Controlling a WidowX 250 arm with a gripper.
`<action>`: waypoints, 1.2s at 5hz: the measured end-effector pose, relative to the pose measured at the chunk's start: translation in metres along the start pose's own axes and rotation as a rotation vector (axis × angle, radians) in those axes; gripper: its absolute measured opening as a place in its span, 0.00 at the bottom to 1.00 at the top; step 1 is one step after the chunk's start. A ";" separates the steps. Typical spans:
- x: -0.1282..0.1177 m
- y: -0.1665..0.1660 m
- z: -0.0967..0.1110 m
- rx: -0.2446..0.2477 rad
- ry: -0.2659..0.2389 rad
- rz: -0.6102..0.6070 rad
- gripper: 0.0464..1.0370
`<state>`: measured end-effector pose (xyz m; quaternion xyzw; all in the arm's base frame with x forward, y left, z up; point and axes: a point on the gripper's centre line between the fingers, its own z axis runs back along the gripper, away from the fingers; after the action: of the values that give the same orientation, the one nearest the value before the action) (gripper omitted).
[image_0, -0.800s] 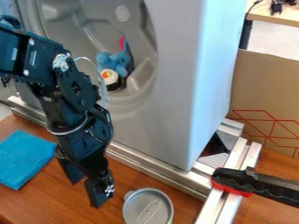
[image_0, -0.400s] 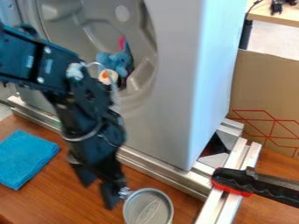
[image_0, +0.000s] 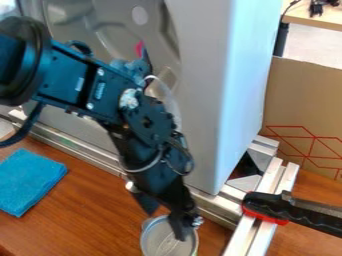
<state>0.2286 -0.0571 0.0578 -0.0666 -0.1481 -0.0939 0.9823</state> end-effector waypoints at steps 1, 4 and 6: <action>0.020 -0.004 -0.016 0.023 -0.029 0.022 0.96; 0.038 0.005 -0.041 0.075 0.025 0.005 0.96; 0.017 0.009 -0.063 0.085 0.119 0.040 0.96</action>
<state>0.2639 -0.0615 0.0028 -0.0219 -0.0921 -0.0715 0.9929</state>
